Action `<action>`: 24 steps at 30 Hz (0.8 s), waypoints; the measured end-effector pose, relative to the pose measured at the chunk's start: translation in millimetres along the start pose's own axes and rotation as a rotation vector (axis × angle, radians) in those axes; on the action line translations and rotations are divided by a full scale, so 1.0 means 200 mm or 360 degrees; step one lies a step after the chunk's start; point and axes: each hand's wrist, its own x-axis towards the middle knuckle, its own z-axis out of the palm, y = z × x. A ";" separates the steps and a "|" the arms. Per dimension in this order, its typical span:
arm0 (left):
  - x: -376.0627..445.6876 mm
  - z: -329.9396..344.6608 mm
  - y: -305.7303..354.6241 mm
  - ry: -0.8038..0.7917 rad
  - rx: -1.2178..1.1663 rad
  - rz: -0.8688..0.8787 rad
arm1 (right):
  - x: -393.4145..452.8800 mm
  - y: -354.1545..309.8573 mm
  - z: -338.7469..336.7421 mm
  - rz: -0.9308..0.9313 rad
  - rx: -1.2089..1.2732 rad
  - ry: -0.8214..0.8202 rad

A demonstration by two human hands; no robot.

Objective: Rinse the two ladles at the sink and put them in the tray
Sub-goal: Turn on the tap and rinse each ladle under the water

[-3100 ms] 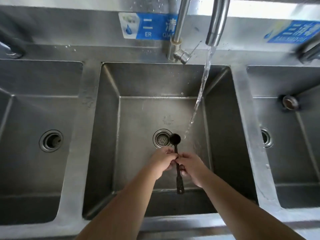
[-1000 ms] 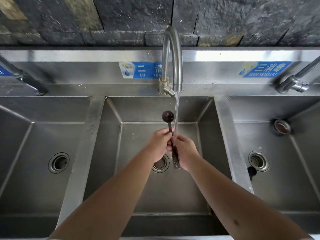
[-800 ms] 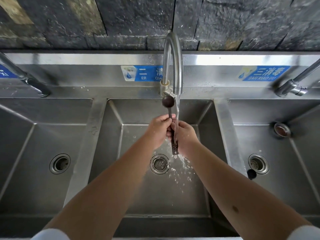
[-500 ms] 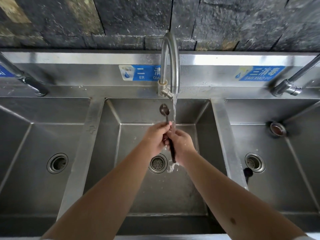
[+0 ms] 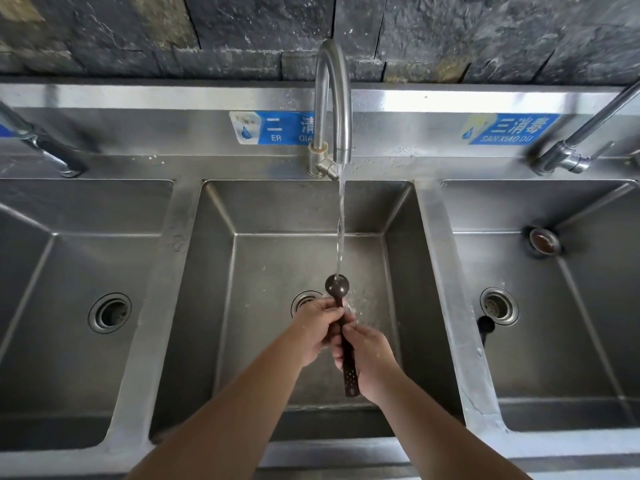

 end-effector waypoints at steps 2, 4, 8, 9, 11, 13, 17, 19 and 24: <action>-0.02 0.00 -0.02 0.0016 -0.0001 -0.0030 | -0.01 0.02 -0.01 0.0016 -0.0026 0.0022; -0.04 0.00 -0.03 0.0023 -0.0005 -0.0041 | -0.01 0.03 -0.02 0.0029 -0.0050 0.0037; -0.05 0.01 0.02 0.0045 -0.0019 0.0003 | 0.02 -0.04 0.01 -0.0042 -0.0139 0.0046; -0.05 0.01 0.06 0.0045 -0.0019 0.0036 | 0.03 -0.07 0.03 -0.0077 -0.0166 0.0036; -0.03 0.02 0.15 0.0047 -0.0015 0.0102 | 0.05 -0.15 0.09 -0.0164 -0.0210 -0.0009; -0.01 0.03 0.25 0.0044 0.0013 0.0161 | 0.08 -0.25 0.16 -0.0262 -0.0228 -0.0047; 0.01 0.03 0.44 0.0035 0.0045 0.0316 | 0.11 -0.43 0.25 -0.0439 -0.0307 -0.0141; 0.02 0.03 0.51 -0.0011 -0.0028 0.0376 | 0.12 -0.50 0.28 -0.0506 -0.0355 -0.0192; 0.02 0.06 0.65 0.0055 -0.0043 0.0522 | 0.15 -0.60 0.38 -0.0582 -0.0204 -0.0288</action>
